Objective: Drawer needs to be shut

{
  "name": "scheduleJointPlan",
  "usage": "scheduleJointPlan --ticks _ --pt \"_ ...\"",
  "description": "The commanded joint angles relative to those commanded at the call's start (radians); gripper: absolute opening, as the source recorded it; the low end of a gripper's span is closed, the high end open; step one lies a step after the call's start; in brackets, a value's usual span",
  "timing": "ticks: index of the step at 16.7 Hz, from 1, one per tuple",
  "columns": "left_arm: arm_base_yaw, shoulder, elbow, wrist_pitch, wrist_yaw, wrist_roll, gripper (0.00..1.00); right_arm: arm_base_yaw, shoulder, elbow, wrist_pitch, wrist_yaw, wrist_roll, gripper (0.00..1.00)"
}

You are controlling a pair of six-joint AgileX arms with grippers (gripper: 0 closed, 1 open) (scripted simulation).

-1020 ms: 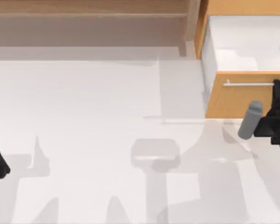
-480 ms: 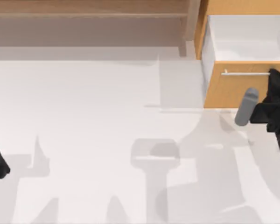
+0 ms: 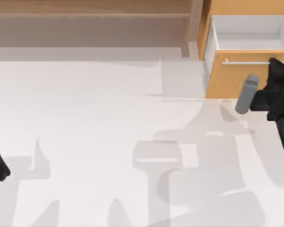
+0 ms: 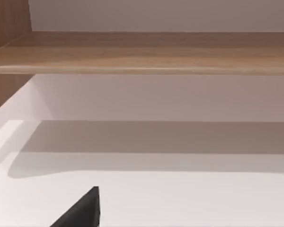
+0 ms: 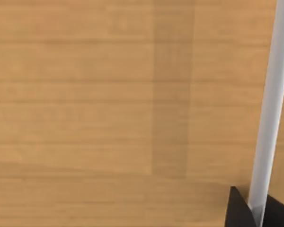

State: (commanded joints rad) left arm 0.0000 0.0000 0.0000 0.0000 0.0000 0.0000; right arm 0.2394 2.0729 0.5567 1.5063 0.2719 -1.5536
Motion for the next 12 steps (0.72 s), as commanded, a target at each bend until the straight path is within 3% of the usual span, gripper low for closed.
scheduleJointPlan --ticks 12 --pt "0.0 0.0 0.0 0.0 0.0 0.0 1.0 -0.043 0.103 0.259 -0.158 -0.044 0.001 0.0"
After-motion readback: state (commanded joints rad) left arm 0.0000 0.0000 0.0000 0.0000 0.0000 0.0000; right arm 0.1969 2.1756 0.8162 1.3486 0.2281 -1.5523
